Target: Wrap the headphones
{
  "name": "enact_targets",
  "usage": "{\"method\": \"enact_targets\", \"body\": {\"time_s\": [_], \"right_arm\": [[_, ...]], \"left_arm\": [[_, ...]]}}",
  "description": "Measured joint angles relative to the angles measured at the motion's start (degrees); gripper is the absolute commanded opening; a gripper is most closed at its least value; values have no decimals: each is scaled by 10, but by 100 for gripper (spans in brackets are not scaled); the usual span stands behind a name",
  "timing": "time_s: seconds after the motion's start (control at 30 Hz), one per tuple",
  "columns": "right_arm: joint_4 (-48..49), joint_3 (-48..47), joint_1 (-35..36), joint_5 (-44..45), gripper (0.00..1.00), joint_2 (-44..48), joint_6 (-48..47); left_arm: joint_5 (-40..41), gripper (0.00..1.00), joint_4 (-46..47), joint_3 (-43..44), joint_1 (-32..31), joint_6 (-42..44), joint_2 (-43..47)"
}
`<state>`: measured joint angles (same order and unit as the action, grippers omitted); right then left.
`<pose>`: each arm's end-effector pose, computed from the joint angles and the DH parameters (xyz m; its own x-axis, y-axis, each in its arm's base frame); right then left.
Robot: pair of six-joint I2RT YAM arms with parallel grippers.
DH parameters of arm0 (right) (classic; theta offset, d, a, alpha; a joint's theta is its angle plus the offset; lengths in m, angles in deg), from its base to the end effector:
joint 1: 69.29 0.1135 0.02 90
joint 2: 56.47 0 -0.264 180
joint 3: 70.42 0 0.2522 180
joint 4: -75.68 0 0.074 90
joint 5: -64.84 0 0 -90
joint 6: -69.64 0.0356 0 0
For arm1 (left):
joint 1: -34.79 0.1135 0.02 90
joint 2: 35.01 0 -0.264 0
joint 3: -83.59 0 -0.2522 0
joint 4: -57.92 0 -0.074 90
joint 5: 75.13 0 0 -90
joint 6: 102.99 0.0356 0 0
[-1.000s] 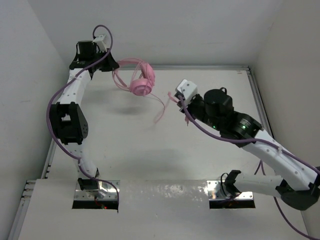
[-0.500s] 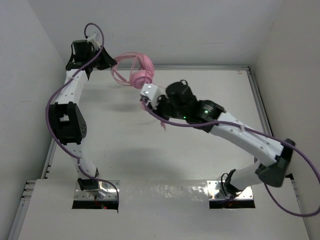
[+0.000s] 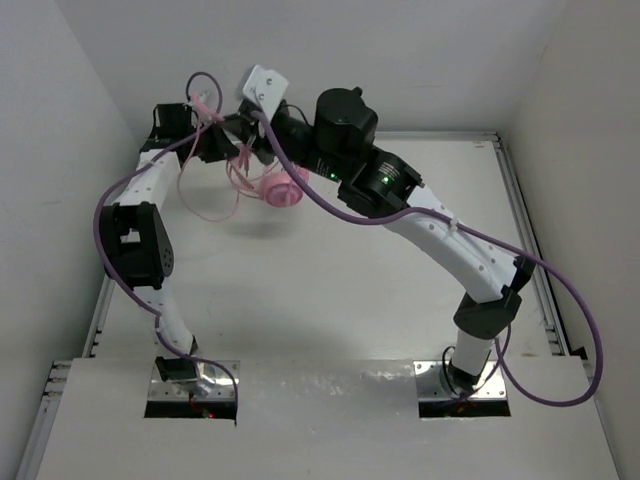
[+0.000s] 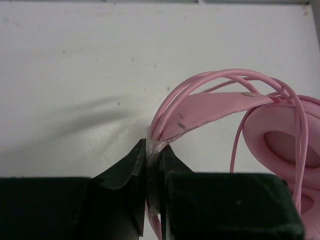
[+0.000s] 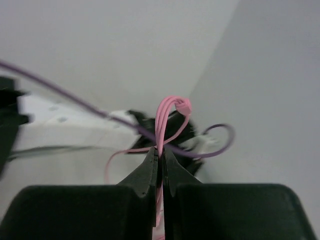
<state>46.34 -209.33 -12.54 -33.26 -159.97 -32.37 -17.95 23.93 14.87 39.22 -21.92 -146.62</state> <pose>0.2128 0.3338 0.5279 0.2450 -0.0021 -0.9695 -0.8729 0.4347 -0.2215 0.4554 0.0159 0.2989 -0.6145 -0.1784 -0.7685 0.2895 0.8551 -0.4301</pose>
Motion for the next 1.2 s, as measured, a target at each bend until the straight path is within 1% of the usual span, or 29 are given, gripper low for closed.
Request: {"method": "enact_targets", "body": {"time_s": [0.07, 0.17, 0.23, 0.3, 0.47, 0.63, 0.73, 0.8, 1.03, 1.2], "right_arm": [[47, 13, -15, 44, 0, 5, -11], [109, 56, -53, 120, 0, 10, -20], [129, 75, -89, 167, 0, 6, -19], [141, 75, -116, 201, 0, -6, -15], [169, 74, -185, 262, 0, -24, 12], [181, 73, -235, 290, 0, -24, 43], [183, 79, -279, 309, 0, -22, 63], [185, 110, -311, 322, 0, -6, 73], [197, 309, -427, 349, 0, 105, 133], [198, 368, -488, 344, 0, 149, 158]], "left_arm": [[-10, 0, -11, -26, 0, 28, 4], [-30, 0, -52, -49, 0, 87, 14], [-52, 0, -81, -49, -1, 135, 19], [-74, 0, -111, -49, -3, 182, 26], [-136, 0, -209, -45, -11, 314, 47], [-169, 0, -268, -42, -18, 396, 53], [-189, 0, -296, -39, -18, 429, 53], [-200, 0, -310, -36, -18, 443, 53], [-210, 0, -322, -28, -17, 446, 53], [-213, 0, -331, -11, -17, 447, 53]]}}
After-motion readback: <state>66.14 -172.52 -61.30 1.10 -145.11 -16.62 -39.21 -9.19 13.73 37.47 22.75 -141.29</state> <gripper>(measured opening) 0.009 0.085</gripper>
